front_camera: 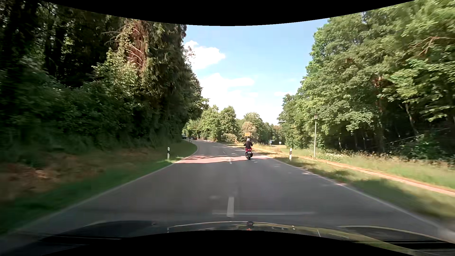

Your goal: Follow the waypoints while adhering to traffic rules and regulations

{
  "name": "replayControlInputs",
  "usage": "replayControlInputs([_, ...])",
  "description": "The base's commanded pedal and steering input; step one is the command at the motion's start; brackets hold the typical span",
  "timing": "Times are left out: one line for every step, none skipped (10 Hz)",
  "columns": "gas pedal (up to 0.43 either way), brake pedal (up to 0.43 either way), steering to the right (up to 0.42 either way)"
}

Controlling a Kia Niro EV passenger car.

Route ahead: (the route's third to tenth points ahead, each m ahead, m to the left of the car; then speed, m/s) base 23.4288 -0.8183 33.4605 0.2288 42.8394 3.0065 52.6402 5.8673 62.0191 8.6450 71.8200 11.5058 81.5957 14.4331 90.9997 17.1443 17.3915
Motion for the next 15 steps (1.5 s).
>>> replayControlInputs([0.059, 0.012, -0.006])
replayControlInputs([0.059, 0.012, -0.007])
replayControlInputs([0.059, 0.012, -0.007])
replayControlInputs([0.059, 0.012, -0.008])
replayControlInputs([0.059, 0.012, -0.009])
replayControlInputs([0.059, 0.012, -0.009])
replayControlInputs([0.059, 0.012, -0.011])
replayControlInputs([0.059, 0.012, -0.012])
replayControlInputs([0.059, 0.012, -0.014])
replayControlInputs([0.059, 0.012, -0.016])
replayControlInputs([0.059, 0.012, -0.019])
replayControlInputs([0.059, 0.012, -0.021])
replayControlInputs([0.059, 0.012, -0.024])
replayControlInputs([0.059, 0.012, -0.026])
replayControlInputs([0.059, 0.012, -0.028])
